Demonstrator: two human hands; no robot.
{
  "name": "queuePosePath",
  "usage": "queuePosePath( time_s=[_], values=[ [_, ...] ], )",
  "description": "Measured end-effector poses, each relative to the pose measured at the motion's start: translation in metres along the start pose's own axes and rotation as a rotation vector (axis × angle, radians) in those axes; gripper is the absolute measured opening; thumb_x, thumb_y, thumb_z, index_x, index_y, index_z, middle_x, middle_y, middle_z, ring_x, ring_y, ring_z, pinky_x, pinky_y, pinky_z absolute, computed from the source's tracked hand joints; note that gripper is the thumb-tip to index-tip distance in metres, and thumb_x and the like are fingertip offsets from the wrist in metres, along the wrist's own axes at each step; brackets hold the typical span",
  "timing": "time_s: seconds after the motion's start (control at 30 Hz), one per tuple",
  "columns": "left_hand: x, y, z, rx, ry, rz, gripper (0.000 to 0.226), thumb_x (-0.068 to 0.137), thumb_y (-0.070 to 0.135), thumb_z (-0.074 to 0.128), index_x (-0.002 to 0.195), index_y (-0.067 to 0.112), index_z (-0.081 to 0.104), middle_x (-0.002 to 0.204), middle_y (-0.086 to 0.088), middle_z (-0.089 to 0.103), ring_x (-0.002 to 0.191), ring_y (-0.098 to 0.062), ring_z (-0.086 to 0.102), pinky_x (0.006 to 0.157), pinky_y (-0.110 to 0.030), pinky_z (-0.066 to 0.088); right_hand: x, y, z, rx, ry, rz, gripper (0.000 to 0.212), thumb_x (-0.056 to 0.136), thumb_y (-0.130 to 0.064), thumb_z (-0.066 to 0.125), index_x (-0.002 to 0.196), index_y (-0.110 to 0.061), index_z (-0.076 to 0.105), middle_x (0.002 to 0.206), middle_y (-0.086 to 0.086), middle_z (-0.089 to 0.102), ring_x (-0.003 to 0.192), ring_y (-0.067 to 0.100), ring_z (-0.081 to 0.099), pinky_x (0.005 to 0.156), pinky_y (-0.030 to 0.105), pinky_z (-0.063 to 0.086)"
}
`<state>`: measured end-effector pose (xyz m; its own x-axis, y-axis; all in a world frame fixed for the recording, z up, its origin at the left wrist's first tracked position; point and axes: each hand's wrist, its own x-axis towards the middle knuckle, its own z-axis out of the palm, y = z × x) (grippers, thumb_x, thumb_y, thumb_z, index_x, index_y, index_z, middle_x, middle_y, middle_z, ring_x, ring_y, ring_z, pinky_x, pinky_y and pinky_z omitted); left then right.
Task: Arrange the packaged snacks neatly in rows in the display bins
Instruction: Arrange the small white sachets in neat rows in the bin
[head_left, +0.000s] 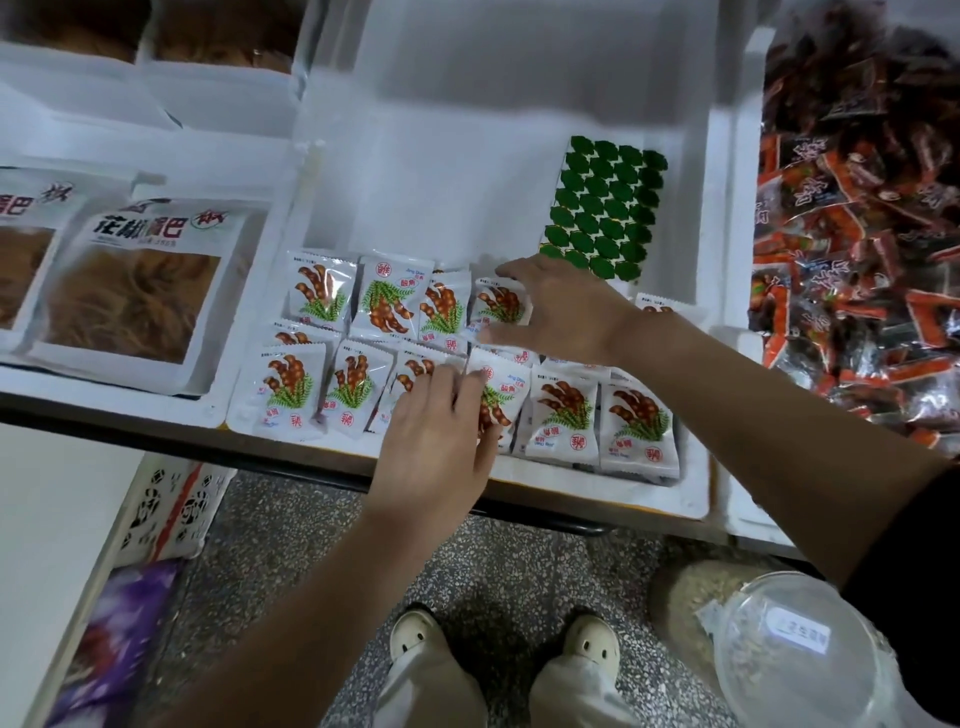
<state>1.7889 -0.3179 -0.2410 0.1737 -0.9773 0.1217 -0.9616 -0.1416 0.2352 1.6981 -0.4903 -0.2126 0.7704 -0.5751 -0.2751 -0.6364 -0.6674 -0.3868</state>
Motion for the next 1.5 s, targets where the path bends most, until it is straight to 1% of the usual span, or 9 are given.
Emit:
queuePosePath(
  time_s=[0.17,0.3,0.5,0.7,1.0,1.17,1.27,1.37,1.5],
  values=[
    [0.001,0.019,0.002,-0.093,-0.078,-0.133,0.055,0.080,0.027,0.073,0.123,0.000,0.052,0.113,-0.018,0.053,0.104,-0.033,0.054,0.084,-0.040,0.050,-0.001,-0.008,0.005,-0.070,0.006,0.007,0.084,0.082,-0.060,0.056,0.146,-0.016,0.023,0.143,0.010,0.036,0.130,0.027,0.035,0.106,0.039,0.030],
    [-0.001,0.026,0.006,-0.004,-0.068,-0.167,0.054,0.076,0.031,0.075,0.118,0.001,0.058,0.108,-0.021,0.054,0.098,-0.036,0.055,0.081,-0.042,0.050,-0.003,-0.006,0.001,-0.114,0.005,-0.039,0.081,0.084,-0.058,0.055,0.145,-0.014,0.024,0.141,0.011,0.038,0.129,0.027,0.037,0.106,0.038,0.031],
    [-0.003,0.037,0.005,0.076,-0.118,-0.270,0.049,0.094,0.047,0.043,0.134,0.019,0.041,0.121,-0.014,0.043,0.111,-0.028,0.039,0.090,-0.035,0.039,-0.007,-0.003,-0.007,-0.014,-0.057,-0.072,0.081,0.083,-0.050,0.063,0.144,-0.015,0.024,0.140,0.009,0.037,0.128,0.025,0.038,0.104,0.036,0.035],
    [-0.012,0.041,0.011,0.061,0.015,-0.291,0.034,0.083,0.032,0.066,0.109,0.010,0.061,0.098,-0.017,0.051,0.088,-0.032,0.051,0.072,-0.039,0.046,-0.006,0.001,-0.004,0.020,-0.090,-0.088,0.088,0.080,-0.049,0.067,0.145,-0.013,0.021,0.143,0.011,0.034,0.131,0.026,0.035,0.106,0.040,0.034],
    [-0.018,0.033,-0.003,0.138,0.023,-0.185,0.029,0.080,0.025,0.051,0.099,0.007,0.064,0.094,-0.014,0.056,0.084,-0.029,0.055,0.070,-0.038,0.049,-0.005,-0.001,-0.007,0.055,-0.045,-0.067,0.082,0.080,-0.051,0.065,0.144,-0.017,0.027,0.144,0.009,0.033,0.131,0.025,0.033,0.107,0.042,0.033],
    [-0.010,0.030,-0.018,0.136,0.053,-0.070,0.029,0.083,0.026,0.045,0.098,0.009,0.062,0.092,-0.011,0.055,0.084,-0.027,0.053,0.076,-0.039,0.045,-0.034,-0.003,-0.020,0.163,0.231,-0.060,0.057,0.090,-0.039,0.058,0.137,-0.013,0.039,0.132,0.007,0.046,0.120,0.019,0.044,0.103,0.037,0.038],
    [0.006,0.043,-0.024,0.138,0.066,0.015,0.036,0.085,0.029,0.034,0.098,0.011,0.062,0.095,-0.009,0.057,0.087,-0.026,0.051,0.077,-0.037,0.033,-0.079,0.016,-0.029,0.225,0.527,-0.026,0.028,0.095,-0.026,0.052,0.121,-0.014,0.053,0.101,-0.004,0.054,0.087,0.008,0.052,0.076,0.026,0.048],
    [0.024,0.074,-0.022,0.092,0.078,0.117,0.034,0.084,0.026,0.037,0.099,0.010,0.063,0.100,-0.010,0.059,0.092,-0.029,0.054,0.078,-0.038,0.029,-0.137,0.055,-0.030,0.139,0.641,0.085,0.021,0.094,-0.022,0.053,0.112,-0.012,0.056,0.087,-0.007,0.052,0.074,0.004,0.044,0.060,0.015,0.038],
    [0.048,0.138,-0.008,-0.032,0.064,0.293,0.033,0.085,0.025,0.037,0.100,0.010,0.063,0.101,-0.009,0.059,0.094,-0.028,0.057,0.084,-0.040,0.039,-0.210,0.137,-0.023,-0.079,0.598,0.171,0.038,0.091,-0.026,0.057,0.124,-0.010,0.048,0.108,0.011,0.059,0.096,0.028,0.054,0.081,0.038,0.045]
  ],
)
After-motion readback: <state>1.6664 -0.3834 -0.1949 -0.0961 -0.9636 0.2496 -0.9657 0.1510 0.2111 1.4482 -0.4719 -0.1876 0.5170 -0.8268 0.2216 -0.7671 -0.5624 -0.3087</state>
